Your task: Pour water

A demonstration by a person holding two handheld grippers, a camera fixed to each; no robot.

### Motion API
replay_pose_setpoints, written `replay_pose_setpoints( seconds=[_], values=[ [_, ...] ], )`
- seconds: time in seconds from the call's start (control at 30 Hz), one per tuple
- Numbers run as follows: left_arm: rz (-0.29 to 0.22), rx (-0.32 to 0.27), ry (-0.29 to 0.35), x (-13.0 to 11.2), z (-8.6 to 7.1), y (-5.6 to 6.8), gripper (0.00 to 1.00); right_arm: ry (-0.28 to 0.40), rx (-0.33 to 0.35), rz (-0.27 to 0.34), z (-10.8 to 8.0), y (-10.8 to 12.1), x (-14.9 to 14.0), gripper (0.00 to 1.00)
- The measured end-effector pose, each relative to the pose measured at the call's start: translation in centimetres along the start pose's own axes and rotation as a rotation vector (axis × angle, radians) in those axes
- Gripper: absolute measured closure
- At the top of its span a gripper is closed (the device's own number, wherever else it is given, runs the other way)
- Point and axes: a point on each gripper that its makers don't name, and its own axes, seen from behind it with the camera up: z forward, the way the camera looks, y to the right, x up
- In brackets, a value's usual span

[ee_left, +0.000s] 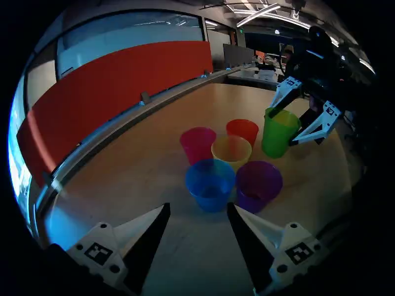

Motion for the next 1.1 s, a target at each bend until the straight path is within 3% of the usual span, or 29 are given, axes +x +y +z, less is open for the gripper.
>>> replay_pose_setpoints(
  seconds=[1.1],
  values=[
    [0.015,-0.057,-0.039,0.8,4.1,1.7,0.15,-0.003,-0.029,0.006,-2.1,1.9,-0.8,0.09]
  ],
)
